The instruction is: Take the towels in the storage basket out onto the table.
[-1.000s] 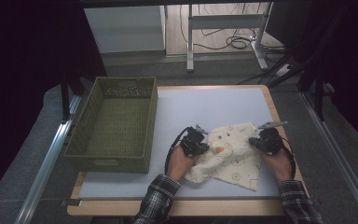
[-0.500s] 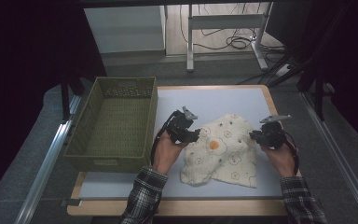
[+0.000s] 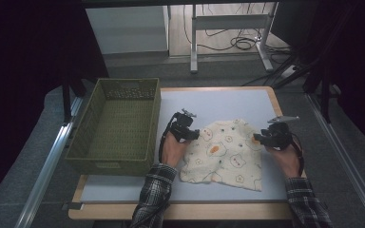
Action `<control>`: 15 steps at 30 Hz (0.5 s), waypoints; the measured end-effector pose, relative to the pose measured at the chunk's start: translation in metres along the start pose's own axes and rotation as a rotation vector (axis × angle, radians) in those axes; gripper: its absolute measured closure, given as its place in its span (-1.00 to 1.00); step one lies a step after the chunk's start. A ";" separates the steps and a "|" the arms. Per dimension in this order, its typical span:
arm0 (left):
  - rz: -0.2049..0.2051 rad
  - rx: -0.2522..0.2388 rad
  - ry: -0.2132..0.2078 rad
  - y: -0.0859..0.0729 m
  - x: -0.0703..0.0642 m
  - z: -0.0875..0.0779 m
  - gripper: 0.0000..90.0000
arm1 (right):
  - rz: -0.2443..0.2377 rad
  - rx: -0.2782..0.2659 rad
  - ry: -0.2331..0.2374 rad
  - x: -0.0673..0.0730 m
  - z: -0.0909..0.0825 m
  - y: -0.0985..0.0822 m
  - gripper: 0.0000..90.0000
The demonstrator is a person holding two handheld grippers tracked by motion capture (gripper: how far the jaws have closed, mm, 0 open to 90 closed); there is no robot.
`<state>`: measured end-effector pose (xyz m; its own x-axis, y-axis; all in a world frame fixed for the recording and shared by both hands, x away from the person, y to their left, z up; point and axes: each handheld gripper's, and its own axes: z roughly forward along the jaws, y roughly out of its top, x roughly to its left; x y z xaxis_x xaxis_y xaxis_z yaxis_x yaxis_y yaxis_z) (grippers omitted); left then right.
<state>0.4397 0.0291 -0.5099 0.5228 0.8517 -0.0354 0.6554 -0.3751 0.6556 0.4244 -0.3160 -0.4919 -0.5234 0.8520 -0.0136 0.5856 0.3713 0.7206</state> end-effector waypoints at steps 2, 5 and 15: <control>-0.007 0.025 -0.013 -0.004 -0.001 0.009 -0.06 | 0.009 0.005 0.005 0.000 0.005 0.000 0.23; -0.020 0.011 -0.092 -0.009 -0.004 0.011 0.34 | 0.033 0.064 0.020 -0.001 0.017 -0.002 0.65; 0.166 -0.086 0.212 0.021 -0.025 -0.050 -0.22 | -0.085 -0.102 -0.082 0.013 -0.022 0.038 0.12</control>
<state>0.4133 0.0178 -0.4573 0.4876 0.8423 0.2299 0.5175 -0.4909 0.7009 0.4267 -0.2985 -0.4495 -0.5136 0.8479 -0.1314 0.4732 0.4076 0.7810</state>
